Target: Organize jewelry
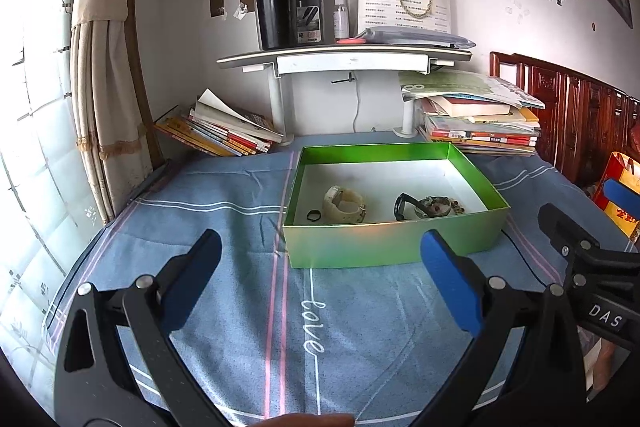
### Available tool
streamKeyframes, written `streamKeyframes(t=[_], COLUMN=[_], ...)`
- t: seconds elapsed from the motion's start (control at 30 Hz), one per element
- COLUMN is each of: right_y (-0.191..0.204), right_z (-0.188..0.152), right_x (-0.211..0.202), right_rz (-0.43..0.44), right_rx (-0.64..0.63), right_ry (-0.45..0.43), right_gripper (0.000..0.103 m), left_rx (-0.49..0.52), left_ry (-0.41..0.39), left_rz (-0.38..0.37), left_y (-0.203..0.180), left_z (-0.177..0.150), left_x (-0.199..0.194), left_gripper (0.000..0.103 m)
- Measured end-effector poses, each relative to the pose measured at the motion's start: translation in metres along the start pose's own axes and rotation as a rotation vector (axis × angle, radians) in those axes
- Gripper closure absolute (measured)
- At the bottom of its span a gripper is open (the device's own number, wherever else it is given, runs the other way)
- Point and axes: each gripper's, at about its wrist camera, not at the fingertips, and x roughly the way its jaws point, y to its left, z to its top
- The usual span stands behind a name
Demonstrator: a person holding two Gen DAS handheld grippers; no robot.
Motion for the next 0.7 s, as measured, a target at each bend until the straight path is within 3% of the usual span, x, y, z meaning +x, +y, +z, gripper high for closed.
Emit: streamKeyframes(t=[0.7], right_y=[0.0055], right_z=[-0.0023], right_x=[0.0049], right_rz=[0.011], right_rx=[-0.002], right_ry=[0.018], right_gripper=[0.003], left_rx=[0.011], left_ry=[0.008], left_rz=[-0.006], left_y=[-0.0008], left_z=[-0.0020], left_x=[0.0009], left_gripper=[0.004])
